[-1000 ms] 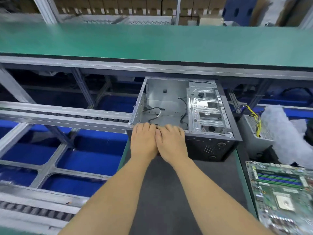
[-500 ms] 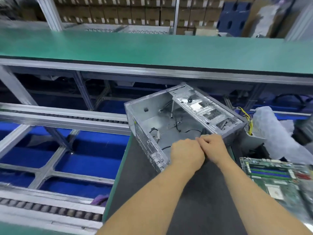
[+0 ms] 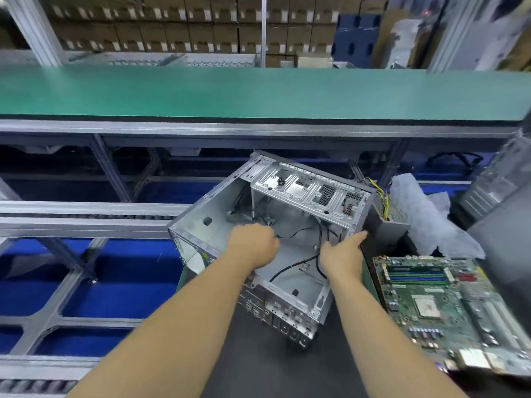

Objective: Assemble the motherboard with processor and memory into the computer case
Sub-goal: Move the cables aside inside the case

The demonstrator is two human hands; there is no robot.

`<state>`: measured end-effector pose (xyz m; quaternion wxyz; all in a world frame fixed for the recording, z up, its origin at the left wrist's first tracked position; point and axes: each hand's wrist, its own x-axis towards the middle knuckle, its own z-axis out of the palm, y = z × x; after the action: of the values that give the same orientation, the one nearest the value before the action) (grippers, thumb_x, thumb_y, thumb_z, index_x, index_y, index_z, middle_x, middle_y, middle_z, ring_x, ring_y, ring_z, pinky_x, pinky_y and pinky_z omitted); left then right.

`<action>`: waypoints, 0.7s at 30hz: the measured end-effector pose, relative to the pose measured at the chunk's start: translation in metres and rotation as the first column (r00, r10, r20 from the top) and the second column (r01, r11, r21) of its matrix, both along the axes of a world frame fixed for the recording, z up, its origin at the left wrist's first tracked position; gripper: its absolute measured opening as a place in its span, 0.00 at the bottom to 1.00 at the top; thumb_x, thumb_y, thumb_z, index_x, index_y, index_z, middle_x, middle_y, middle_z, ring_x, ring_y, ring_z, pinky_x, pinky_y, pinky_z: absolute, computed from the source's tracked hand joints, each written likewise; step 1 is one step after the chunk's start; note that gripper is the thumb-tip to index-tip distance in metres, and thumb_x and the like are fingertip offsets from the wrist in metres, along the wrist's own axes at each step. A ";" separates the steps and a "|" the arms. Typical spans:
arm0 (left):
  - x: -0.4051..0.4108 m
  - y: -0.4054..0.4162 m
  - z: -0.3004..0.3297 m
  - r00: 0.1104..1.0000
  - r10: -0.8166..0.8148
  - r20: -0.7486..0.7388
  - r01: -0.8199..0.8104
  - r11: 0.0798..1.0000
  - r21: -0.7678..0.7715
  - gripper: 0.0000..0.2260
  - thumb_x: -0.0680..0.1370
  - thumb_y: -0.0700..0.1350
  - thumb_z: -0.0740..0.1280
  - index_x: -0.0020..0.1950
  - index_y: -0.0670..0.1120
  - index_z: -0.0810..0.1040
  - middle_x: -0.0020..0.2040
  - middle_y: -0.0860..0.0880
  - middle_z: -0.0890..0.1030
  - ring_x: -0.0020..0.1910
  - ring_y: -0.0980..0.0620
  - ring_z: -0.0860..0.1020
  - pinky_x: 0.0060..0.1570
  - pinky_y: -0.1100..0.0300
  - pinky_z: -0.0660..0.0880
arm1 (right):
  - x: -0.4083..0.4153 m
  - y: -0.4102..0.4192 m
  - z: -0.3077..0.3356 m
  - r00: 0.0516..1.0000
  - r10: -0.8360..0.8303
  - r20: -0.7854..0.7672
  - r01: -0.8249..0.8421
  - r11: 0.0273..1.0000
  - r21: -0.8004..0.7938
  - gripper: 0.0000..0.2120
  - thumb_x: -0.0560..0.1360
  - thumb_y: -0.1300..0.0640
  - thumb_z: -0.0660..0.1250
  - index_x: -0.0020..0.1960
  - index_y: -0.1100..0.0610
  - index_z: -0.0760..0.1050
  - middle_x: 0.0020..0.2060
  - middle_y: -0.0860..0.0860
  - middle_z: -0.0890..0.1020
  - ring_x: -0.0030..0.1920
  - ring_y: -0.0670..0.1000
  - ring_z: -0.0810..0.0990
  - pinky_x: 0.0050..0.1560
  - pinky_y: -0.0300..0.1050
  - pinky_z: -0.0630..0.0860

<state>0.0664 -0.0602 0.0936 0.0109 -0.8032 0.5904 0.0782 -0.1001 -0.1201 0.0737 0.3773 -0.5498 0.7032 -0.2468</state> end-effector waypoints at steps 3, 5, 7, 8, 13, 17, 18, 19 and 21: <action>0.016 0.010 -0.015 0.983 0.118 -0.143 -0.097 0.984 0.149 0.15 0.80 0.55 0.53 0.45 0.47 0.74 0.53 0.43 0.81 0.48 0.42 0.77 0.46 0.55 0.70 | 0.001 -0.007 -0.006 0.990 0.050 -0.136 -0.055 0.998 -0.035 0.42 0.81 0.59 0.64 0.81 0.62 0.36 0.68 0.67 0.72 0.62 0.66 0.76 0.55 0.57 0.75; 0.016 0.004 -0.017 0.970 0.171 -0.170 -0.110 0.941 0.320 0.16 0.78 0.57 0.53 0.52 0.50 0.75 0.60 0.45 0.80 0.57 0.42 0.77 0.57 0.52 0.72 | -0.001 -0.015 -0.009 0.975 0.084 -0.206 -0.095 0.995 -0.044 0.44 0.80 0.62 0.66 0.80 0.64 0.36 0.66 0.68 0.73 0.62 0.67 0.77 0.55 0.57 0.76; 0.008 0.000 -0.019 0.970 0.195 -0.142 -0.110 0.882 0.458 0.19 0.78 0.58 0.53 0.61 0.51 0.74 0.69 0.46 0.75 0.64 0.42 0.74 0.65 0.49 0.68 | -0.005 -0.023 -0.008 0.961 0.138 -0.240 -0.152 0.988 -0.040 0.43 0.79 0.64 0.65 0.80 0.65 0.37 0.65 0.67 0.75 0.61 0.66 0.77 0.54 0.56 0.75; 0.001 -0.002 -0.022 0.966 0.197 -0.165 -0.090 0.861 0.500 0.21 0.78 0.57 0.53 0.65 0.50 0.74 0.72 0.46 0.73 0.67 0.42 0.73 0.67 0.47 0.67 | -0.007 -0.030 -0.008 0.952 0.169 -0.257 -0.187 0.981 -0.049 0.41 0.79 0.64 0.64 0.81 0.65 0.40 0.63 0.66 0.76 0.60 0.65 0.78 0.50 0.54 0.75; -0.052 -0.010 -0.026 0.919 0.108 -0.379 0.116 0.845 0.523 0.15 0.81 0.38 0.54 0.63 0.36 0.74 0.66 0.36 0.74 0.61 0.37 0.75 0.61 0.48 0.71 | -0.027 -0.072 -0.004 0.890 0.330 -0.315 -0.367 0.928 -0.064 0.27 0.83 0.56 0.61 0.77 0.61 0.54 0.65 0.67 0.75 0.57 0.66 0.77 0.48 0.51 0.70; -0.059 -0.011 -0.024 0.921 0.085 -0.381 0.045 0.946 0.321 0.12 0.81 0.45 0.54 0.55 0.42 0.76 0.60 0.40 0.78 0.54 0.40 0.76 0.54 0.50 0.73 | -0.030 -0.081 0.000 0.856 0.345 -0.386 -0.399 0.914 -0.067 0.27 0.84 0.50 0.59 0.78 0.56 0.54 0.66 0.65 0.75 0.60 0.66 0.77 0.52 0.56 0.74; -0.052 -0.010 -0.023 0.939 0.062 -0.339 0.025 0.969 0.245 0.12 0.81 0.48 0.54 0.50 0.45 0.75 0.58 0.41 0.79 0.53 0.41 0.76 0.52 0.52 0.72 | -0.030 -0.080 0.000 0.843 0.336 -0.421 -0.392 0.919 -0.051 0.28 0.84 0.47 0.57 0.79 0.55 0.52 0.67 0.64 0.75 0.61 0.66 0.76 0.52 0.56 0.73; -0.041 -0.010 -0.021 0.955 0.052 -0.294 0.003 0.983 0.183 0.13 0.81 0.50 0.53 0.48 0.47 0.74 0.56 0.43 0.80 0.53 0.41 0.77 0.51 0.53 0.71 | -0.029 -0.080 0.001 0.826 0.321 -0.463 -0.374 0.927 -0.025 0.29 0.84 0.45 0.55 0.80 0.54 0.51 0.67 0.63 0.75 0.62 0.66 0.76 0.51 0.56 0.72; -0.018 -0.009 -0.019 0.976 0.054 -0.212 -0.036 0.995 0.090 0.14 0.81 0.52 0.52 0.49 0.49 0.75 0.56 0.44 0.80 0.54 0.42 0.77 0.50 0.53 0.71 | -0.024 -0.075 0.003 0.823 0.261 -0.505 -0.295 0.955 0.012 0.27 0.85 0.43 0.52 0.77 0.56 0.55 0.66 0.63 0.75 0.62 0.66 0.76 0.50 0.56 0.71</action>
<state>0.0484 -0.0692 0.0742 -0.0201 -0.8021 0.5658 0.1898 -0.1241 -0.1955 0.0765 0.1951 -0.7036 0.6805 -0.0615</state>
